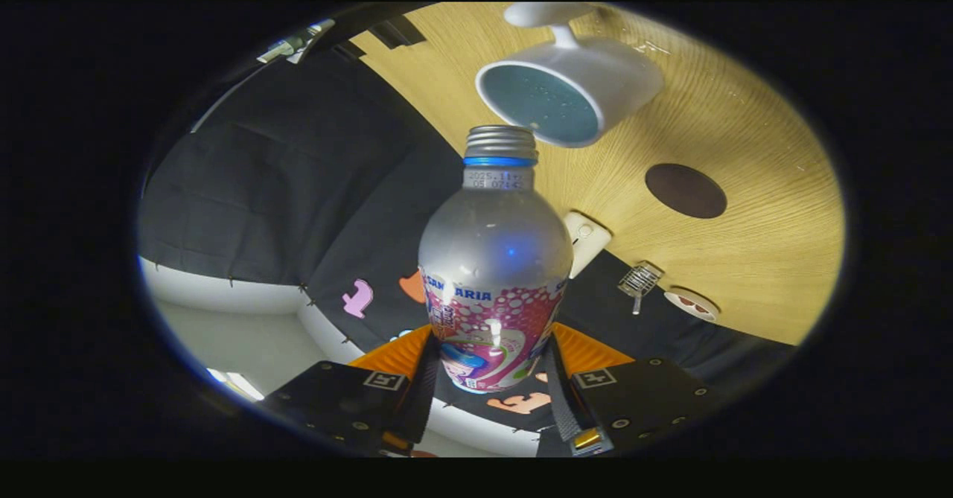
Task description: Take the bottle from table, then pour the juice into the cup, finally place the bottle on the coaster
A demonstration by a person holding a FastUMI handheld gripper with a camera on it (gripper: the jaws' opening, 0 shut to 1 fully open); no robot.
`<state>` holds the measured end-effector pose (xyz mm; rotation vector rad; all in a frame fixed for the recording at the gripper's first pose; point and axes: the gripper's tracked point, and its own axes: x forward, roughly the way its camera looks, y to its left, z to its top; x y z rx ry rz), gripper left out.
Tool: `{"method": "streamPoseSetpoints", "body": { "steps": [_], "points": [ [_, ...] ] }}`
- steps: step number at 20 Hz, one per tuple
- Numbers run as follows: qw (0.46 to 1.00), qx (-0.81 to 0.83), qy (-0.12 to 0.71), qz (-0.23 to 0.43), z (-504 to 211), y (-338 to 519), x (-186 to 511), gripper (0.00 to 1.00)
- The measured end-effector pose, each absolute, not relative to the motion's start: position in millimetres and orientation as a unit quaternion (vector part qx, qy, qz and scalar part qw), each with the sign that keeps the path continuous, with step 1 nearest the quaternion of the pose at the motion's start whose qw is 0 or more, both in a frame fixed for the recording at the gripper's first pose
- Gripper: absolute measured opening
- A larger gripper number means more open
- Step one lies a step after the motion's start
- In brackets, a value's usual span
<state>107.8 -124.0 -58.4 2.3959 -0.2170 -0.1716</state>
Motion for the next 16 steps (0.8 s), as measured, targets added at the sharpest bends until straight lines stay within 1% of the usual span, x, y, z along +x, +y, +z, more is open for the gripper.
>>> {"method": "streamPoseSetpoints", "body": {
  "steps": [8,10,12,13,15,16],
  "points": [
    [0.344,0.931,-0.106,-0.057,-56,-126,107,0.67],
    [0.358,0.926,-0.097,-0.064,-58,-124,109,0.67],
    [0.396,0.912,-0.073,-0.074,-64,-117,110,0.67],
    [0.426,0.899,-0.053,-0.083,-70,-110,113,0.67],
    [0.499,0.862,-0.014,-0.090,-82,-85,125,0.67],
    [0.546,0.832,0.007,-0.094,-93,-73,131,0.67]
  ]
}}
